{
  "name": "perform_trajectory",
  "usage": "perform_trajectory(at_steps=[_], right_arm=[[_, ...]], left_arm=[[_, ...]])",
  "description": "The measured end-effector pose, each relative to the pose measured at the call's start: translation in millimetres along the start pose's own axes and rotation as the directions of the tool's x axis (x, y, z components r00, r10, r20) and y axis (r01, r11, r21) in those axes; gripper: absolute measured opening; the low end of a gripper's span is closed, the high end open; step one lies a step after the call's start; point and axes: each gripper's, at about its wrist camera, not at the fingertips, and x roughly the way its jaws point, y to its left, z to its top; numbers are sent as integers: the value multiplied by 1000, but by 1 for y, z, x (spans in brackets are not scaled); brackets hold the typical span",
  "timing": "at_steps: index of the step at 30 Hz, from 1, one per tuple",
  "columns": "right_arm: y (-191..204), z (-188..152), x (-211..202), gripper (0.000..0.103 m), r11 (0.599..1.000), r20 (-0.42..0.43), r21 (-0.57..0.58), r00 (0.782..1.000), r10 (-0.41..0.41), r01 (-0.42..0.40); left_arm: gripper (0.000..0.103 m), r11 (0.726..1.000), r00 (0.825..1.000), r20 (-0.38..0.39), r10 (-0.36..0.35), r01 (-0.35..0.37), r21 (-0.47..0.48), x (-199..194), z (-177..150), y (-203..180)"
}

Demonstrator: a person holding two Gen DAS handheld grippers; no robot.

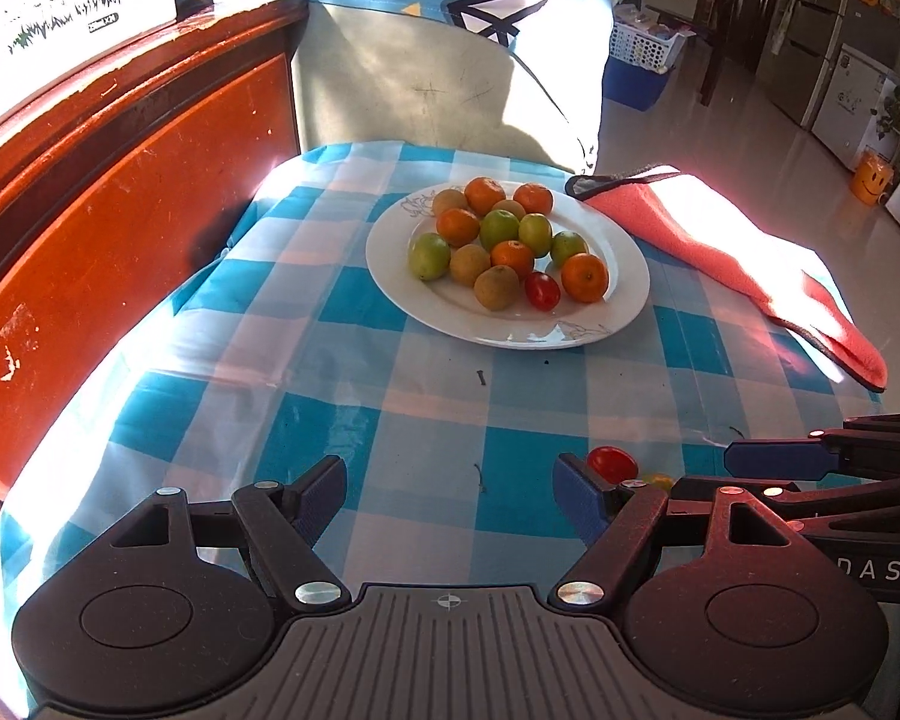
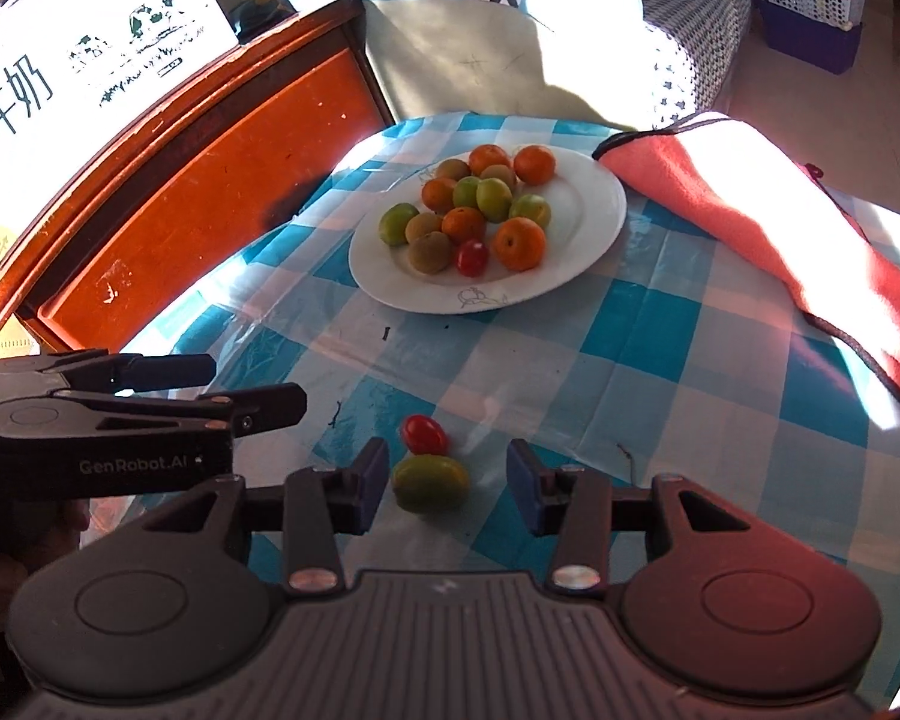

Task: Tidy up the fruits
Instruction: 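Reach the right tool to the green-yellow fruit on the cloth and grasp it, then grasp the red cherry tomato with the left tool while the right tool holds its fruit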

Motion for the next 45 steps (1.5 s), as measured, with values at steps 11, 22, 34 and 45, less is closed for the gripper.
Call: perform_trajectory(at_steps=[11, 22, 34, 45], right_arm=[[14, -10, 21, 45, 997, -38, -71, 999, -26, 23], [15, -10, 30, 34, 996, -31, -77, 999, -35, 33], [-15, -7, 7, 34, 994, -19, 28, 994, -106, 106], [-54, -6, -9, 34, 966, -21, 201, 987, -162, 163]], left_arm=[[77, 998, 1000, -22, -1, 0, -56, 3, -4, 11], [77, 999, 1000, -22, -19, 18, -45, 10, -3, 2], [76, 995, 996, -12, -93, 93, 34, 22, -4, -28], [71, 983, 986, 6, -167, 166, 83, 38, -6, -58]])
